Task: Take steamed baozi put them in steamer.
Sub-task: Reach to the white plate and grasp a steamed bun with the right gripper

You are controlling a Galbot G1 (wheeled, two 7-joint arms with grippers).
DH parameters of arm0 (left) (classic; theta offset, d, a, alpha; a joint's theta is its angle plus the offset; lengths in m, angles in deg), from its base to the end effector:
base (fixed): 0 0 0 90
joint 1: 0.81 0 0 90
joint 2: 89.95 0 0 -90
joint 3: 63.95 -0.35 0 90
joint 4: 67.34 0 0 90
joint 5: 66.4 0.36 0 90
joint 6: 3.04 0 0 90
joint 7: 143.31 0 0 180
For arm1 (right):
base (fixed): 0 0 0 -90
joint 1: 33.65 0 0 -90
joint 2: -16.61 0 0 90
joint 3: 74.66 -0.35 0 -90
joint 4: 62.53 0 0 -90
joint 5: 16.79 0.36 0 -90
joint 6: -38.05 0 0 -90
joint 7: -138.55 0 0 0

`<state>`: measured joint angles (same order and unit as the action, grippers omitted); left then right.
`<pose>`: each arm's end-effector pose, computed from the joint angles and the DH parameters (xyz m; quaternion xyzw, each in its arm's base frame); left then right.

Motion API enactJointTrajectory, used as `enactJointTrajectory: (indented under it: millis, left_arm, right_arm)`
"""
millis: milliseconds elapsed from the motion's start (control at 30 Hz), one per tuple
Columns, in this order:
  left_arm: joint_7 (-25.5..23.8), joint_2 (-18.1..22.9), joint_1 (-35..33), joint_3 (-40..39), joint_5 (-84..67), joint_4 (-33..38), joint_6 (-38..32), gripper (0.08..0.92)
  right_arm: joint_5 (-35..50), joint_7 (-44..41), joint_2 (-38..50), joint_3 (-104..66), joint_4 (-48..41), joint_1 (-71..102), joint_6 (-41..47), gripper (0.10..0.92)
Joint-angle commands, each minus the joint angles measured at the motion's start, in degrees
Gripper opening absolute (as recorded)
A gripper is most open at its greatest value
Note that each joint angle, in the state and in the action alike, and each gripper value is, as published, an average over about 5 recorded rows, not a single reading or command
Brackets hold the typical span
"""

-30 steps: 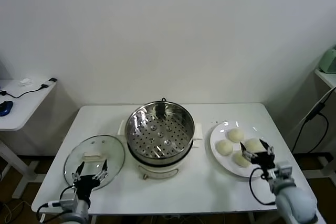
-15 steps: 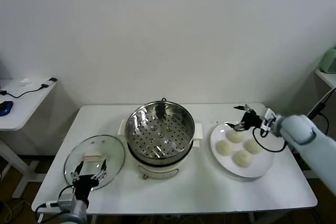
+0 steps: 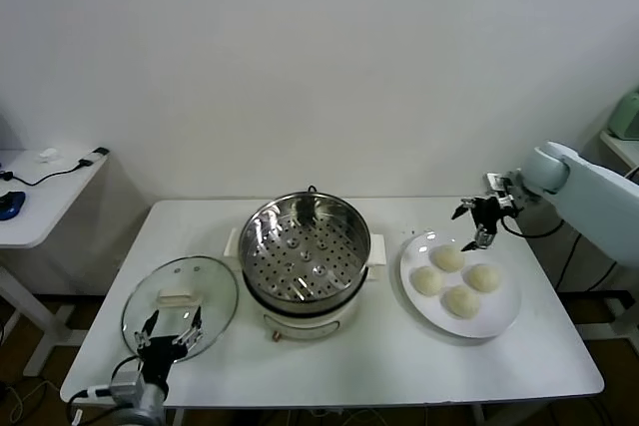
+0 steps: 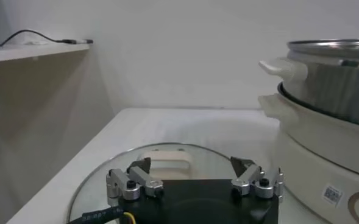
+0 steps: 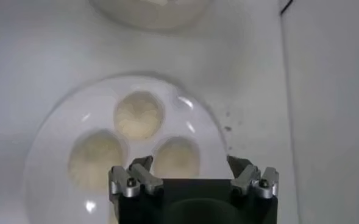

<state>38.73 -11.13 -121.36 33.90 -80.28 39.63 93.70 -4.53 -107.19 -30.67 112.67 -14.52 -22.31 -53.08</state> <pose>0.1763 0.0936 -0.3724 0.0537 -0.9848 0.0029 0.1655 0.5954 -0.2059 -0.1542 0.5181 -0.5516 0.5060 0.4139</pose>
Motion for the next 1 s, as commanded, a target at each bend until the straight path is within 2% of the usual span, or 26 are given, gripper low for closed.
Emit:
enactJointTrajectory:
  millis: [33, 467, 833, 1000]
  left_arm:
    - [0.0, 0.0, -0.1, 0.0, -0.1, -0.2, -0.1, 0.823]
    - [0.1, 0.6, -0.9, 0.0, 0.4, -0.4, -0.8, 0.823]
    - [0.2, 0.5, -1.2, 0.0, 0.5, -0.7, -1.2, 0.823]
    - [0.2, 0.5, -1.3, 0.0, 0.6, -0.7, -1.3, 0.823]
  right_arm:
    - [0.5, -1.4, -6.9, 10.7, -8.4, -2.4, 1.6, 0.823]
    - [-1.2, 3.9, -12.2, 1.6, -14.3, 7.0, 5.1, 0.823]
    - [-5.5, 7.0, -13.8, -3.5, -15.8, 10.8, 6.2, 0.823]
    - [-6.9, 7.6, -13.7, -4.0, -15.4, 10.9, 6.6, 0.781]
